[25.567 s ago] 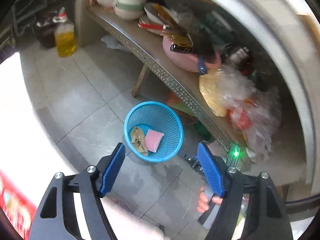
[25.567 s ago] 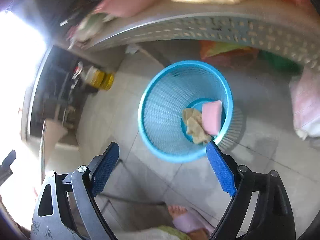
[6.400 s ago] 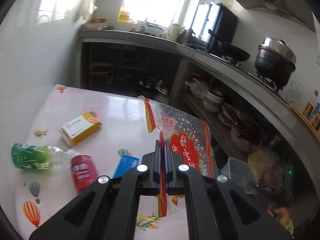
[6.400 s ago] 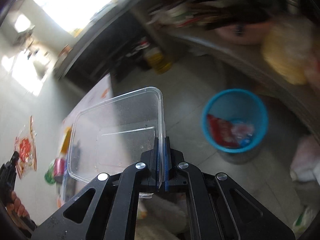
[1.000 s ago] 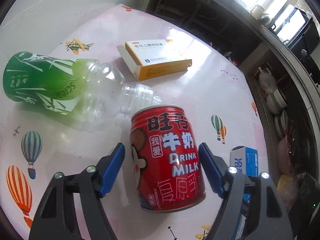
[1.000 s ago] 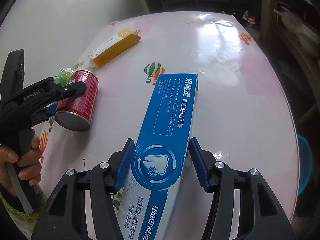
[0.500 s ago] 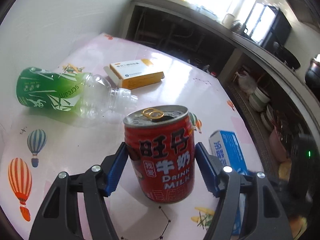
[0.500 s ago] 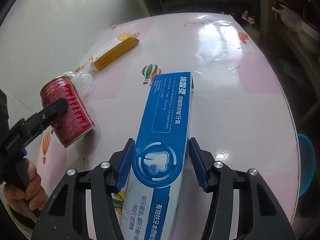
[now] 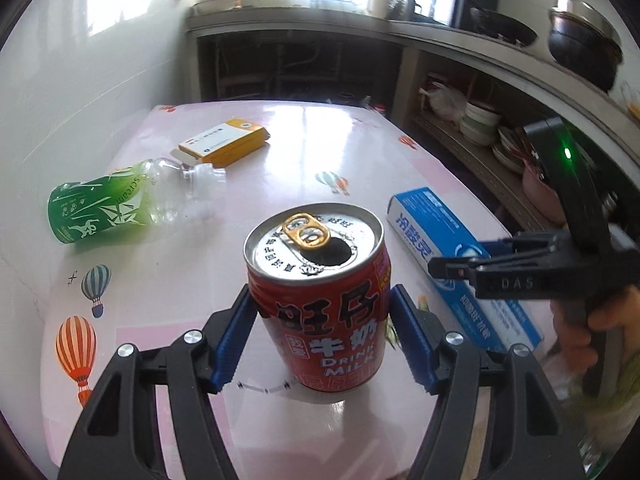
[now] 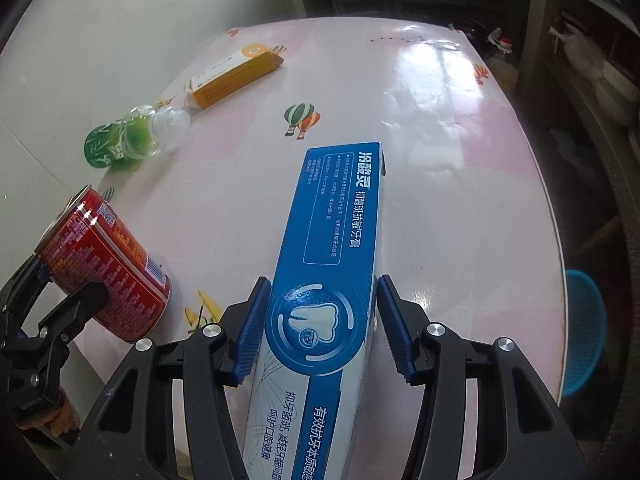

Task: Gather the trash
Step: 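Lift the can with the left gripper while the right gripper lifts the toothpaste box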

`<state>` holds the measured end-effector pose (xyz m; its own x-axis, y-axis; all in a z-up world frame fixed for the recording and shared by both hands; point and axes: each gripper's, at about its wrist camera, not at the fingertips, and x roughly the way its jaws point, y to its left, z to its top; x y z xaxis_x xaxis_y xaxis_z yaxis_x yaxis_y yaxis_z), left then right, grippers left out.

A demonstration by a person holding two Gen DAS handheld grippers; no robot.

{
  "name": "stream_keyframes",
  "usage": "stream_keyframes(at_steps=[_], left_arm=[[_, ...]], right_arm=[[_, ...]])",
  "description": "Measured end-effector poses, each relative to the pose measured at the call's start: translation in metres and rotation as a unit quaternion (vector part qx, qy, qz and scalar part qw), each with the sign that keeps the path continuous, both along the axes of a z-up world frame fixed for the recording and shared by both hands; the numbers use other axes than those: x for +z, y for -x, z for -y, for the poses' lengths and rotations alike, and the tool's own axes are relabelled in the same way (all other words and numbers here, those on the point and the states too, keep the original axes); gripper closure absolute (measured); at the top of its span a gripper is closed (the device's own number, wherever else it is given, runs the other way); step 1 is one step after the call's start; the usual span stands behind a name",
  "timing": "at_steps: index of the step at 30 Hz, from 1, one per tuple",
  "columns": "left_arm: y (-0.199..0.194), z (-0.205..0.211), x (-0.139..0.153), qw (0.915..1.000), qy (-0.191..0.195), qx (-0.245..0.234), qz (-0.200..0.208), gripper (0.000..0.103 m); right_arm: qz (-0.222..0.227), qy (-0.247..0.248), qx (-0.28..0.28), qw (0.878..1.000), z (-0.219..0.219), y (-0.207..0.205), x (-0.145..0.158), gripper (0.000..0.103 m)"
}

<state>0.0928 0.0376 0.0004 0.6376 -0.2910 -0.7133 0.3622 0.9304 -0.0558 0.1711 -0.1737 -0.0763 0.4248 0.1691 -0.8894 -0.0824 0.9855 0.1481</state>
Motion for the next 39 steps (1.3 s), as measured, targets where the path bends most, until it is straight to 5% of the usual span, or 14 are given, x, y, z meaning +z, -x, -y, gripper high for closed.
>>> stream_keyframes(at_steps=[8, 20, 25, 39], left_arm=[[0.026, 0.004, -0.011, 0.9995, -0.013, -0.019, 0.023, 0.037], [0.025, -0.008, -0.009, 0.9988, 0.044, -0.016, 0.016, 0.037], [0.022, -0.010, -0.013, 0.9984, 0.055, -0.004, 0.013, 0.037], [0.019, 0.001, 0.002, 0.9984, 0.054, 0.007, 0.015, 0.038]], right_arm=[[-0.009, 0.007, 0.006, 1.000, -0.002, 0.011, 0.000, 0.045], [-0.010, 0.004, -0.016, 1.000, 0.001, 0.027, 0.003, 0.038], [-0.011, -0.001, -0.025, 1.000, 0.003, 0.027, -0.005, 0.055], [0.065, -0.091, -0.085, 0.990, 0.063, 0.053, 0.034, 0.058]])
